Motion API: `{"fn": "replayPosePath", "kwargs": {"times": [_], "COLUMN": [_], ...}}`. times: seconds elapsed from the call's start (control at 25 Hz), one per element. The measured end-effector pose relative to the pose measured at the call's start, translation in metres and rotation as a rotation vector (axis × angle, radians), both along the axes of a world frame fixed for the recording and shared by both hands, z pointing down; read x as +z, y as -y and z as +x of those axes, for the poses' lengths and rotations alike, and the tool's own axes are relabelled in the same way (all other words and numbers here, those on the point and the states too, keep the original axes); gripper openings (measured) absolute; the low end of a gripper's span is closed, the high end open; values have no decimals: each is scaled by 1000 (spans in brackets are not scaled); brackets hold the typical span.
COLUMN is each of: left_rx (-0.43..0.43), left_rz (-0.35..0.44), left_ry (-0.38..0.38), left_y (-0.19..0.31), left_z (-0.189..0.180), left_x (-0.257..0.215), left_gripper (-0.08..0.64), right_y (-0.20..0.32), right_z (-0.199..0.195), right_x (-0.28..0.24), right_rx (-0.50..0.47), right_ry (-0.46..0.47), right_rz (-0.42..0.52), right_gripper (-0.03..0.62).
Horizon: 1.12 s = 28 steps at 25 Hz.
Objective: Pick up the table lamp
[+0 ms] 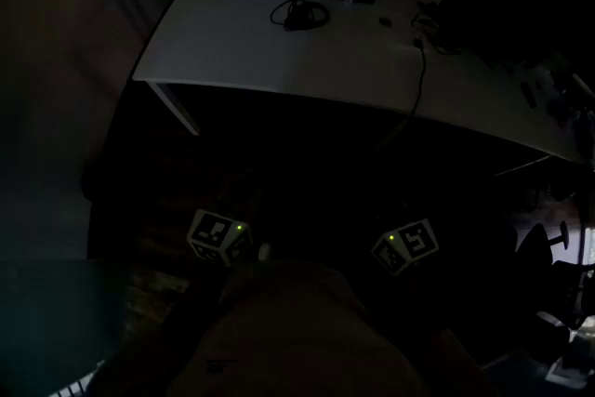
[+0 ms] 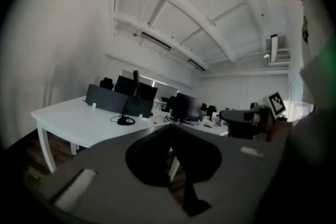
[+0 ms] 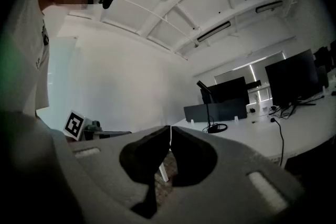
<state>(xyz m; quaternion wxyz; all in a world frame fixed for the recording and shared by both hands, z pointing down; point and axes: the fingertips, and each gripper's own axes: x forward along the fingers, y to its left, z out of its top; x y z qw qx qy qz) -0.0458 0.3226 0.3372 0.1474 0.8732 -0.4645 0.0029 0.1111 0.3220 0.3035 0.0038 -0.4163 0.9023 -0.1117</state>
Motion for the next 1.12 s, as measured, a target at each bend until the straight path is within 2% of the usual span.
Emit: {"fn": "replayPosePath", "kwargs": {"times": [0.24, 0.52, 0.84, 1.12], "left_rx": [-1, -3, -56, -98], "left_rz": [4, -2, 14, 36], "left_ry": [2, 12, 54, 54], "left_y": [5, 5, 17, 37], "left_z": [11, 21, 19, 23], "left_x": [-3, -4, 2, 0], "left_gripper": [-2, -2, -2, -2], "right_y": [4, 6, 22, 36], "right_z": [15, 28, 43, 44], "right_x": [0, 0, 17, 25], "right_rx": [7, -5, 13, -23], "right_ry": [1, 63, 27, -8], "right_rz": [-3, -16, -31, -19], "right_gripper": [6, 7, 7, 8]}}
